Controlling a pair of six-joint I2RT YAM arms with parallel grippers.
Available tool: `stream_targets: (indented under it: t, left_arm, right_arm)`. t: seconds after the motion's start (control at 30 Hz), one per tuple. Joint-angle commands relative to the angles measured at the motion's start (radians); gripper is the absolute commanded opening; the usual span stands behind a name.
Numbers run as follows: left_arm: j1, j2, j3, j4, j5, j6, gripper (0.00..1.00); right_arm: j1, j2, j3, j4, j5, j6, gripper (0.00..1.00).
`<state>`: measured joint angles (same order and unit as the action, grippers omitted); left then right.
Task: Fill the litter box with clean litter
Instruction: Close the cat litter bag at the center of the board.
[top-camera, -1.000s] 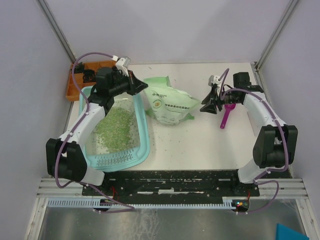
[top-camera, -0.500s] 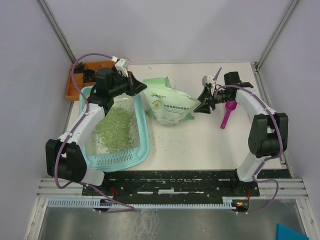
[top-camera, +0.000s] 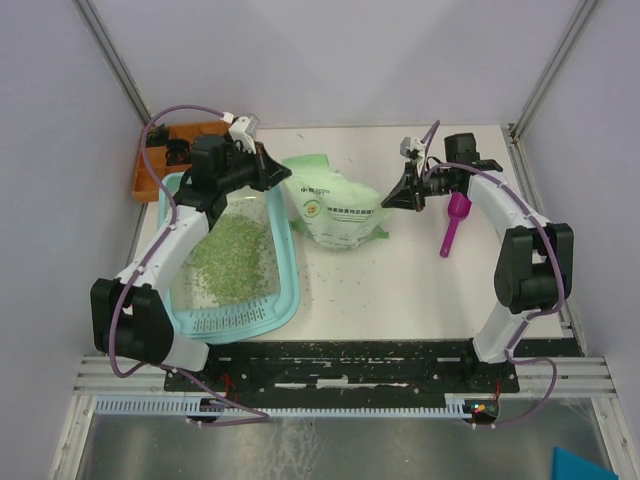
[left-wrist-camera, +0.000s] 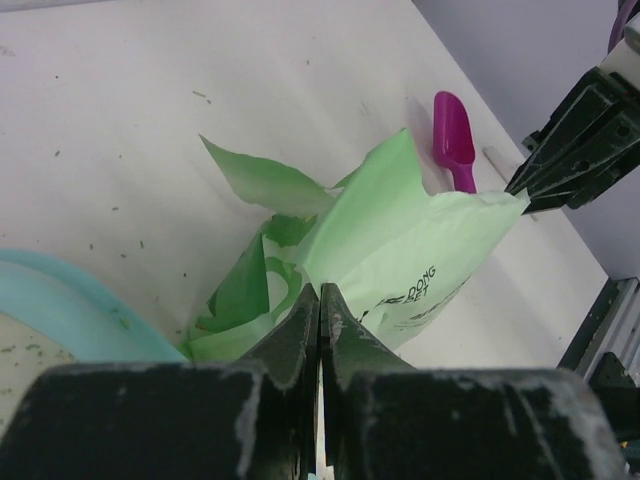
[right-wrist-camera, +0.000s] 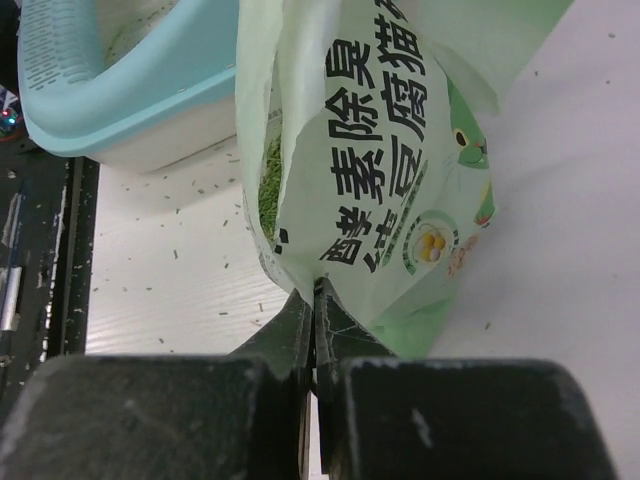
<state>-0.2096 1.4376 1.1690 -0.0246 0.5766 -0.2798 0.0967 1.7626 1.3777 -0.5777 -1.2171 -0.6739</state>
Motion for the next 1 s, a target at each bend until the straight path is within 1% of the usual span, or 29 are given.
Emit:
stream_targets:
  t: [0.0, 0.03, 0.07, 0.23, 0.3, 0.33, 0.43, 0.57, 0.7, 0.73, 0.77, 0.8, 0.97]
  left_arm:
    - [0.007, -0.010, 0.088, -0.101, -0.050, 0.105, 0.03]
    - [0.006, -0.009, 0.101, -0.126, -0.067, 0.117, 0.03]
    - [0.006, -0.007, 0.115, -0.152, -0.081, 0.130, 0.03]
    - [0.006, 0.025, 0.200, -0.304, -0.166, 0.163, 0.03]
    - [0.006, 0.053, 0.241, -0.383, -0.176, 0.182, 0.03]
    - [0.007, 0.072, 0.258, -0.428, -0.181, 0.187, 0.03]
    - [0.006, 0.091, 0.275, -0.493, -0.198, 0.201, 0.03]
    - [0.006, 0.085, 0.239, -0.521, -0.246, 0.215, 0.03]
    - [0.006, 0.090, 0.234, -0.540, -0.224, 0.235, 0.03]
    - [0.007, 0.088, 0.239, -0.539, -0.205, 0.237, 0.08]
    - [0.007, 0.086, 0.244, -0.539, -0.187, 0.237, 0.18]
    - [0.006, 0.081, 0.251, -0.535, -0.170, 0.236, 0.25]
    - [-0.003, 0.025, 0.268, -0.483, -0.145, 0.201, 0.30]
  right_arm:
    - [-0.026, 0.017, 0.122, -0.250, 0.001, -0.045, 0.02]
    - [-0.033, 0.032, 0.152, -0.341, 0.005, -0.071, 0.02]
    - [-0.042, 0.055, 0.194, -0.468, 0.005, -0.129, 0.02]
    - [-0.063, 0.249, 0.440, -1.149, 0.004, -0.503, 0.02]
    - [-0.066, 0.293, 0.444, -1.184, 0.014, -0.417, 0.02]
    - [-0.067, 0.292, 0.423, -1.183, 0.017, -0.418, 0.02]
    - [-0.066, 0.283, 0.373, -1.183, 0.011, -0.434, 0.02]
    - [-0.065, 0.291, 0.345, -1.183, -0.007, -0.413, 0.02]
    - [-0.062, 0.312, 0.364, -1.182, -0.006, -0.375, 0.02]
    - [-0.057, 0.315, 0.367, -1.182, -0.002, -0.374, 0.02]
    - [-0.050, 0.318, 0.372, -1.183, 0.006, -0.369, 0.02]
    - [-0.041, 0.321, 0.378, -1.183, 0.015, -0.361, 0.02]
    - [-0.003, 0.347, 0.402, -1.177, 0.060, -0.325, 0.02]
